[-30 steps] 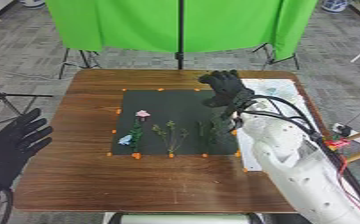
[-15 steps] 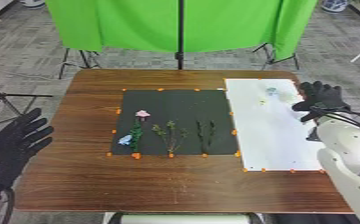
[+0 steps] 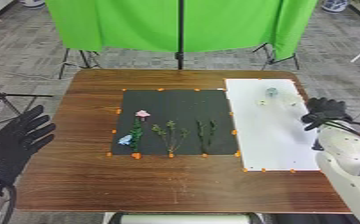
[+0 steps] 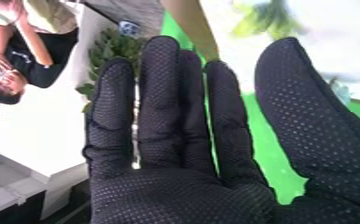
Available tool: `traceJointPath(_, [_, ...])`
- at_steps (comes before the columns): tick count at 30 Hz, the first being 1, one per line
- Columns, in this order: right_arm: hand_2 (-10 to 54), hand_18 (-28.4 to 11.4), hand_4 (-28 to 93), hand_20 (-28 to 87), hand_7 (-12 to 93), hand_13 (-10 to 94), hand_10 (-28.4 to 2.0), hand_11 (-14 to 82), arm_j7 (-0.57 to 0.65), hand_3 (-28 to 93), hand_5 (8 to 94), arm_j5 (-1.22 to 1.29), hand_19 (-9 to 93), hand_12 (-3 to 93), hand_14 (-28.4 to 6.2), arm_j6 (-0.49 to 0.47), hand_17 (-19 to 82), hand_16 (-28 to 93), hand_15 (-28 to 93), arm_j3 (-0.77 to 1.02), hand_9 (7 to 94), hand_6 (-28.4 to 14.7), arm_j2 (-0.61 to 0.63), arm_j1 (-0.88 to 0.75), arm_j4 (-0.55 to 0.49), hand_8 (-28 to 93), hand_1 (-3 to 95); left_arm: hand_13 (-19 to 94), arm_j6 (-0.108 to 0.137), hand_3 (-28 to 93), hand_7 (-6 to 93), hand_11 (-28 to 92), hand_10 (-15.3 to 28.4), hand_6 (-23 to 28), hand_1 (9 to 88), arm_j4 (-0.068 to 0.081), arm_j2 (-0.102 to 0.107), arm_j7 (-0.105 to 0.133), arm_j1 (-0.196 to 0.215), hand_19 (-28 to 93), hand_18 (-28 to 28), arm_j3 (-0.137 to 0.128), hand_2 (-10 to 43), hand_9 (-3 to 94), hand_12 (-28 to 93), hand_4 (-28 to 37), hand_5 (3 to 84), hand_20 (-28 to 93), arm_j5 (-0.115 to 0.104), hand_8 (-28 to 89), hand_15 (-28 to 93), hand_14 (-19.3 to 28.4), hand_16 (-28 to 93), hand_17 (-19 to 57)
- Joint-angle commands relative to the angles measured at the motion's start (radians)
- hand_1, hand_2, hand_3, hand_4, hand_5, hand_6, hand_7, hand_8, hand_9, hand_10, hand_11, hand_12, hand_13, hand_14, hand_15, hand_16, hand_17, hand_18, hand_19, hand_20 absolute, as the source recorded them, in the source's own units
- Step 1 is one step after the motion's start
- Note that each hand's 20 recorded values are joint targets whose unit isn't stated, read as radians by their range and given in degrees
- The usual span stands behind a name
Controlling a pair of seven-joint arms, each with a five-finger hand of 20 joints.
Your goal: Arrange flowers
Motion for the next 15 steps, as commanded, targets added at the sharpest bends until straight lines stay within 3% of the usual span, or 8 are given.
traceJointPath(1, [-5.8,-16.1,-28,36,46,64,-4.7,27.4,-0.046,79,54.9,-0.021,80,35.1,-1.8,0.072,28,31,54,-0.002,67.5,1.5,-0.005,-0.008,0.013,-18,45.6,15,0.008,71,23.8,29,10.7,2.9,25.4,-0.004,-0.007,-0.004,0.004,45,19.1,-0.008,-2.4,21.0,11,-28.3,27.7,5,0.002,-13,43,12.8,-5,-10.8])
traceJointPath(4, [-5.7,-16.6,-28,38,48,72,-3.1,22.8,-0.075,78,66.6,-0.023,83,43.6,-2.4,0.117,32,32,55,-0.004,80.8,3.1,-0.010,-0.018,-0.004,-14,48.8,15,0.006,71,23.8,29,10.7,2.9,25.3,-0.005,-0.010,-0.007,0.001,45,19.1,-0.013,-2.5,21.1,11,-28.3,27.8,5,0.004,-13,43,12.8,-5,-10.8])
traceJointPath(15, [-9.1,-17.0,-28,39,46,75,-2.5,22.7,-0.245,82,72.2,-0.023,85,46.8,-2.5,0.365,34,34,58,-0.195,85.1,2.6,-0.114,0.142,-0.129,-13,48.6,15,0.004,71,23.6,29,10.7,2.9,25.3,-0.004,-0.013,-0.016,-0.006,45,19.2,-0.009,-2.5,21.1,11,-28.3,27.8,5,0.007,-13,43,12.8,-5,-10.8])
